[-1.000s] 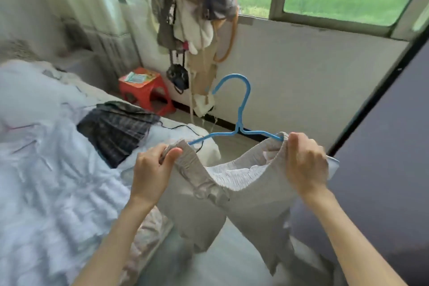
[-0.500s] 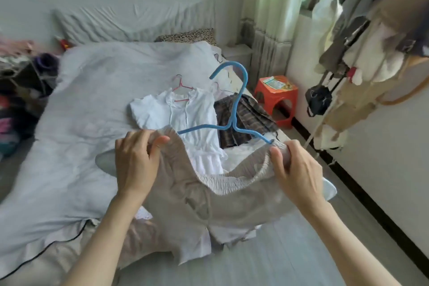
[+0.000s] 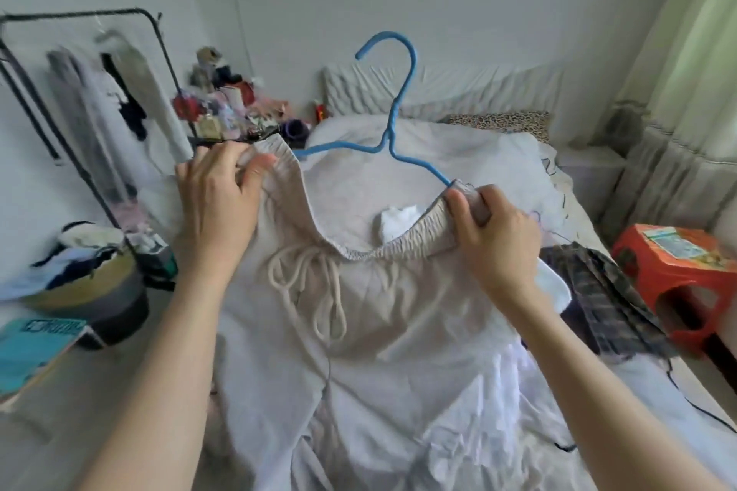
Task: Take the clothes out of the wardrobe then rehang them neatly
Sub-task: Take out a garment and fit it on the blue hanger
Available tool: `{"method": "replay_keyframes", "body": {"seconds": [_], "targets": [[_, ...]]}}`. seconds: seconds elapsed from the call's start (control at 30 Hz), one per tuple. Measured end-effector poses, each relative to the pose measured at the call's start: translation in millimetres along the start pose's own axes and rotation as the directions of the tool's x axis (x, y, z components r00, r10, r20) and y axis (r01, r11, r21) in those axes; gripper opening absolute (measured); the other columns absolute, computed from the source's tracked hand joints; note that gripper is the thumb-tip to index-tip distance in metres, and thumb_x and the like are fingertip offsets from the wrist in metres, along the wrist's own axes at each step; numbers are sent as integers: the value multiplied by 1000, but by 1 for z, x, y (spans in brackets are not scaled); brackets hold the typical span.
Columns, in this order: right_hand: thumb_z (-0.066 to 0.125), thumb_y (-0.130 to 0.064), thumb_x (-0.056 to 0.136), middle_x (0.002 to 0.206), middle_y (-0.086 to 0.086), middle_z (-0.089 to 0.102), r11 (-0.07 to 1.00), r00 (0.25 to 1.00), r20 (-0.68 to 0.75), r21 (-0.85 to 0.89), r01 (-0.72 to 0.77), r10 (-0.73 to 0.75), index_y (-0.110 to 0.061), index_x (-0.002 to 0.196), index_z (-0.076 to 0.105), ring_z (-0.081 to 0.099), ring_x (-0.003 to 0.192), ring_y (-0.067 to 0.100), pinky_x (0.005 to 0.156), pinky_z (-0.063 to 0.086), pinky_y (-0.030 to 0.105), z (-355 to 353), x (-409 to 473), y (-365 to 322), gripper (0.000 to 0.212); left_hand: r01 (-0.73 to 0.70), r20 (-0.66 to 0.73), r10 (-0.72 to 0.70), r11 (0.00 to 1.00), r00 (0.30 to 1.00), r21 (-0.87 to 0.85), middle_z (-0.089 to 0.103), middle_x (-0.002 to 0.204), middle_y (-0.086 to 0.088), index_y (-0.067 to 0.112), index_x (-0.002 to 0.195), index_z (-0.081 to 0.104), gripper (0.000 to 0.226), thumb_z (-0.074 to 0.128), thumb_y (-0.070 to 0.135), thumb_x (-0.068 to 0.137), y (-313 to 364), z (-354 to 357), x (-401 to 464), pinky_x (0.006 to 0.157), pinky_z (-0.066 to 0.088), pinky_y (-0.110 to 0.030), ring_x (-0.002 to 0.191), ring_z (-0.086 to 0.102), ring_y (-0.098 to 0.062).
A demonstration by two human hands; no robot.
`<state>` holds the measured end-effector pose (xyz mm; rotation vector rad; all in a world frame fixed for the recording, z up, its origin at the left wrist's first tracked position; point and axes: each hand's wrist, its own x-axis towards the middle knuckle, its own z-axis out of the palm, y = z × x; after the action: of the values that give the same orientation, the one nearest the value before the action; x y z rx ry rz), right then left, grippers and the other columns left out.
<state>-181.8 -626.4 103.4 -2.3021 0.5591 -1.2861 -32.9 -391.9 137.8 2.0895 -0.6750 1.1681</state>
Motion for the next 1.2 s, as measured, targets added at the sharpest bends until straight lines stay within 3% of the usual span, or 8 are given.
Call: {"method": "replay_keyframes", "body": {"seconds": [0.2,0.47,0.6,0.73,0.83,0.97,1.07,1.2], "targets": [[47,-48,91,85,19,63,997,999,-32,63,42,-41,-16,75,42,55,89,38,62,26,36,90,88,-57,36,-11,-124,16,999,992,40,67,92,-18,2,90,63,37,51,37,92,-72,19,93,79,34,-40,88,54,-34],[57,-42,87,70,15,59,982,928,-356,109,153,-105,-13,67,48,52,84,34,70,37,40,185,201,-101,37,-64,-244,39,993,969,-96,66,81,-19,2,84,62,42,51,41,90,-134,73,213,81,39,-44,82,58,-36],[51,-44,86,81,17,63,992,941,-331,68,103,-75,-4,74,56,53,86,36,75,38,42,239,234,-72,42,1,-123,-14,994,992,-110,66,84,-17,4,88,63,47,45,48,88,-160,138,233,83,32,-39,87,57,-36],[54,-39,91,87,20,61,1000,997,-81,-11,-8,7,-5,75,52,51,93,37,79,36,44,308,236,-12,37,109,172,-87,986,981,-123,66,84,-18,3,91,63,37,52,38,92,-200,220,210,82,35,-39,86,59,-35],[53,-36,91,88,21,61,995,990,103,-48,-90,95,-9,74,47,51,95,38,79,35,44,359,227,42,33,197,440,-138,976,887,-91,66,85,-15,5,98,62,31,52,35,93,-228,281,181,78,40,-39,86,60,-33],[50,-39,92,93,18,60,974,920,330,-150,-170,212,-10,77,47,49,99,35,79,34,41,419,212,110,33,279,750,-205,960,629,29,64,105,-10,10,109,56,28,50,33,94,-270,366,145,85,43,-38,102,58,-29],[46,-38,94,100,15,59,951,818,493,-233,-203,296,-7,85,51,49,103,33,81,36,40,463,202,153,33,272,855,-236,955,463,116,61,113,-11,11,111,53,25,49,29,95,-297,426,115,88,42,-39,108,54,-29],[42,-36,94,94,9,56,904,684,593,-314,-289,424,-13,80,48,50,98,31,74,36,37,511,193,198,28,204,895,-250,962,369,184,61,107,-13,12,101,51,18,48,29,95,-319,494,86,82,43,-38,102,55,-30]]}}
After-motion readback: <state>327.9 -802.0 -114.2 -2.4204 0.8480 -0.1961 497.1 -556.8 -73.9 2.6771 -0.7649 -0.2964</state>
